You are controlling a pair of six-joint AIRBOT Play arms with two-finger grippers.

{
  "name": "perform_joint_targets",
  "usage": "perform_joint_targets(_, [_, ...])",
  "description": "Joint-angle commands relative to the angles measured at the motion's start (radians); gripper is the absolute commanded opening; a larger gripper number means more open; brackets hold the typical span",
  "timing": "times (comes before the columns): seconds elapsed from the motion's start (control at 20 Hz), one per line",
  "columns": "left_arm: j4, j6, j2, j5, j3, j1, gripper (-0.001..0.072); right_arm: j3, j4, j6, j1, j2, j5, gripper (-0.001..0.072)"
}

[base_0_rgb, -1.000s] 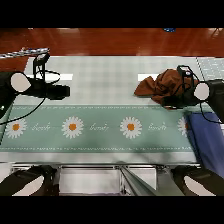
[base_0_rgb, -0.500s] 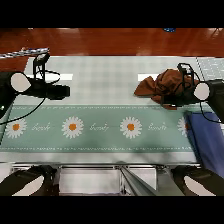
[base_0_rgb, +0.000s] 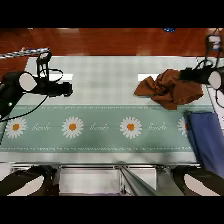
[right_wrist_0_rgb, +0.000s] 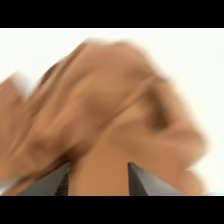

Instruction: Fold the shirts.

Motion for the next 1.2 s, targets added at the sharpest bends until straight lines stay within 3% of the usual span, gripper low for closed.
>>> perform_joint_targets(0.0, [0.002, 0.000, -0.029, 0.017, 0.000, 0.000, 0.0509, 0.137, 0.016, -0.034, -0.134, -0.111, 0.056, 0.0418])
perform_joint_targets(0.1, [0.002, 0.000, -0.030, 0.018, 0.000, 0.000, 0.0509, 0.148, 0.142, -0.098, -0.184, -0.204, 0.108, 0.0418])
perform_joint_targets(0.25, [0.002, 0.000, -0.030, 0.018, 0.000, 0.000, 0.0509, 0.148, 0.214, -0.117, -0.190, -0.388, 0.174, 0.0418])
perform_joint_targets(0.45, [-0.003, 0.000, -0.031, -0.009, 0.000, -0.002, 0.0509, 0.148, 0.296, -0.117, -0.178, -0.520, 0.128, 0.0395])
perform_joint_targets(0.5, [-0.010, 0.000, -0.032, -0.016, 0.000, -0.002, 0.0509, 0.148, 0.319, -0.132, -0.179, -0.524, 0.116, 0.0280])
perform_joint_targets(0.55, [-0.011, 0.000, -0.032, -0.019, 0.000, -0.002, 0.0509, 0.159, 0.338, -0.176, -0.179, -0.523, 0.119, 0.0097])
perform_joint_targets(0.6, [-0.010, 0.000, -0.031, -0.021, 0.001, -0.001, 0.0509, 0.191, 0.363, -0.237, -0.179, -0.523, 0.150, 0.0026])
perform_joint_targets(0.75, [0.058, 0.093, -0.029, -0.170, 0.081, 0.036, 0.0508, 0.347, 0.410, -0.328, -0.178, -0.484, 0.261, 0.0025])
perform_joint_targets(0.9, [0.106, 0.076, 0.012, -0.343, 0.194, 0.130, 0.0509, 0.507, 0.540, -0.388, -0.178, -0.371, 0.267, 0.0025])
perform_joint_targets(1.05, [0.003, 0.072, 0.153, -0.304, 0.114, 0.147, 0.0509, 0.675, 0.681, -0.421, -0.173, -0.253, 0.256, 0.0025])
perform_joint_targets(1.15, [-0.071, 0.072, 0.263, -0.236, -0.012, 0.121, 0.0509, 0.785, 0.685, -0.422, -0.145, -0.191, 0.268, 0.0025])
